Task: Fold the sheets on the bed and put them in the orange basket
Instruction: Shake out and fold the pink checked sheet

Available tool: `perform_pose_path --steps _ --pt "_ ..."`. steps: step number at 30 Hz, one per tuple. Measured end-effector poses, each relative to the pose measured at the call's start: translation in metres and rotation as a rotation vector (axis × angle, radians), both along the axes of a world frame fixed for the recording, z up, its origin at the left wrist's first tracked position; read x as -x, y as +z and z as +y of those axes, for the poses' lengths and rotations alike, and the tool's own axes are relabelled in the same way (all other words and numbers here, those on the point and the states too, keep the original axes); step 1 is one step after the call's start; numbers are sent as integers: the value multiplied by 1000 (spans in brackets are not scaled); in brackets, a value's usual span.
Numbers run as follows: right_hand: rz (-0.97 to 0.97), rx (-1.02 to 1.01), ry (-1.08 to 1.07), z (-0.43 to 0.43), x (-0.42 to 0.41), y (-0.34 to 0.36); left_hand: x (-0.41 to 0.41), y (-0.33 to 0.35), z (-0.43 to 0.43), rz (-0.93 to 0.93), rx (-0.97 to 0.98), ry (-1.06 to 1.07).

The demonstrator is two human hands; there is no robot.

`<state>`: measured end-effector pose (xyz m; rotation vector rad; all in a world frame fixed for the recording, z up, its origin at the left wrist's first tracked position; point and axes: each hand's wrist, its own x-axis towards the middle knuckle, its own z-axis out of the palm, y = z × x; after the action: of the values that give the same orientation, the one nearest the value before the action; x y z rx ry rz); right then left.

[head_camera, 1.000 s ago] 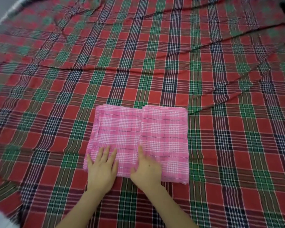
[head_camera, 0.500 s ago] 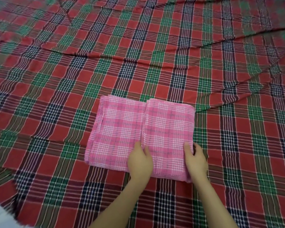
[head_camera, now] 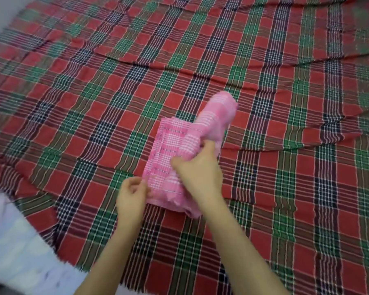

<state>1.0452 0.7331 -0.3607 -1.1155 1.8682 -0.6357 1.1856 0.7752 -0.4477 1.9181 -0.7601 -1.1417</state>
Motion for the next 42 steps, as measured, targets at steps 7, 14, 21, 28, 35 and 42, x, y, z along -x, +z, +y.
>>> perform_pose_path --steps 7,14,21,28,35,42 --pt "488 77 318 6 -61 -66 -44 -15 7 -35 -271 5" --pt "145 -209 -160 34 -16 -103 -43 -34 12 -2 -381 -45" --pt "-398 -385 -409 84 -46 -85 -59 5 54 739 -722 199" --pt "-571 -600 -295 177 -68 -69 -95 1 103 219 -441 299" --pt "-681 -360 -632 139 -20 -70 -100 50 115 -201 -170 -48" --pt "-856 -431 -611 153 -32 -15 -118 164 129 -485 16 -168"
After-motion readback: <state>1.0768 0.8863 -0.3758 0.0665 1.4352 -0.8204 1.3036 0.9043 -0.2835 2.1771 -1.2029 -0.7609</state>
